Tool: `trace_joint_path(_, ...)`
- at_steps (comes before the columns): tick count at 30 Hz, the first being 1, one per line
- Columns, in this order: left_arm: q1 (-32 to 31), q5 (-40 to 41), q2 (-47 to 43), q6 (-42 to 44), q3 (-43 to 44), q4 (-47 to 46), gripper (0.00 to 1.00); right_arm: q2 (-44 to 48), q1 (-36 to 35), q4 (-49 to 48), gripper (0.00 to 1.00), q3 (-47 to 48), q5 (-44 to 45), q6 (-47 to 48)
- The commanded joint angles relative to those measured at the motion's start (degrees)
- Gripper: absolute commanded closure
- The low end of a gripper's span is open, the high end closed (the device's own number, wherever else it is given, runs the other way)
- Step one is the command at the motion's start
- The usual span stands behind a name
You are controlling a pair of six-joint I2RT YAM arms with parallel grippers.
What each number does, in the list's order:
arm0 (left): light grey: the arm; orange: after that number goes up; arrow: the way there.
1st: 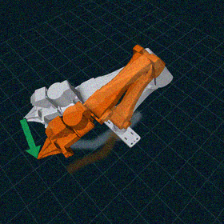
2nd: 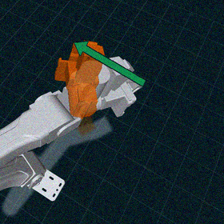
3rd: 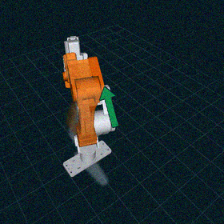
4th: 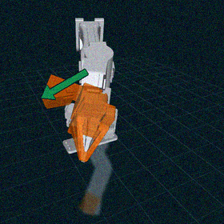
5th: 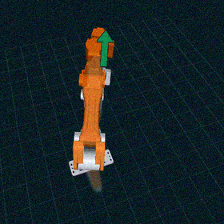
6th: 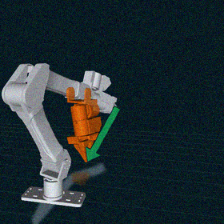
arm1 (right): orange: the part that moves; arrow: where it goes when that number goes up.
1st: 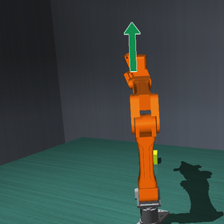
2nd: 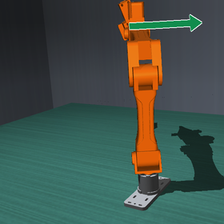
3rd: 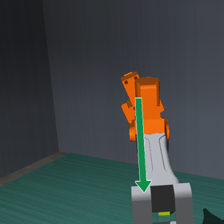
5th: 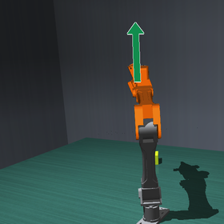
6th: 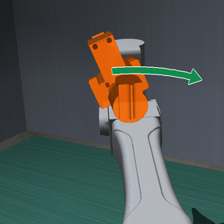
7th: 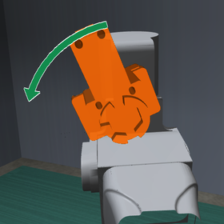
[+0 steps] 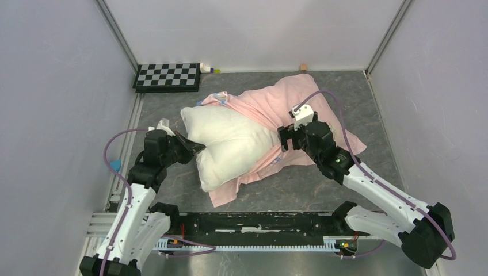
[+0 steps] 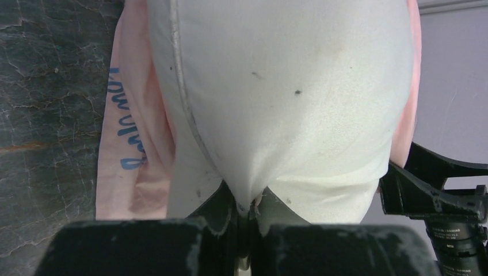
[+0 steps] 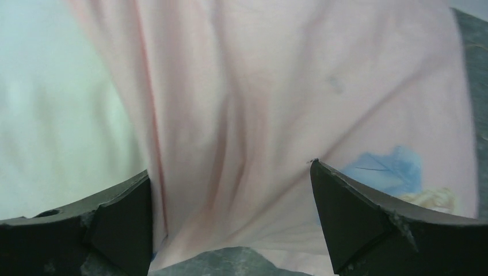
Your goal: Remove the pillowcase from the pillow
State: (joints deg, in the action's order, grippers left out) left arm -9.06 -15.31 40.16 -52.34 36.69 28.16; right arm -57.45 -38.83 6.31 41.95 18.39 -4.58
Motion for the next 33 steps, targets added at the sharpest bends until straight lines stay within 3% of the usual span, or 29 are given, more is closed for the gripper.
trace_joint_path(1,1.1,-3.8,0.6,1.6,3.4,-7.4,0.98,0.2,-0.2,0.8,0.02,2.5,-18.2,-0.1)
trace_joint_path(9,1.1,-3.6,2.4,0.8,3.3,-7.5,0.98,3.8,-10.0,6.7,0.02,4.3,-16.0,-0.1)
trace_joint_path(17,1.1,-3.1,3.6,-1.6,3.7,-7.3,0.98,2.5,-24.0,10.8,0.02,2.6,-0.1,-8.0)
trace_joint_path(25,1.1,-2.4,2.4,-1.9,4.5,-5.5,0.98,6.6,-28.6,-1.6,0.02,-10.9,9.8,-21.3)
trace_joint_path(30,1.1,-3.0,2.6,-2.3,4.6,-5.5,0.98,6.2,-29.0,-7.1,0.02,-15.5,10.9,-23.5)
trace_joint_path(33,1.1,-3.2,2.4,-2.5,4.5,-5.6,0.98,5.8,-29.0,-15.2,0.02,-19.6,8.8,-23.7)
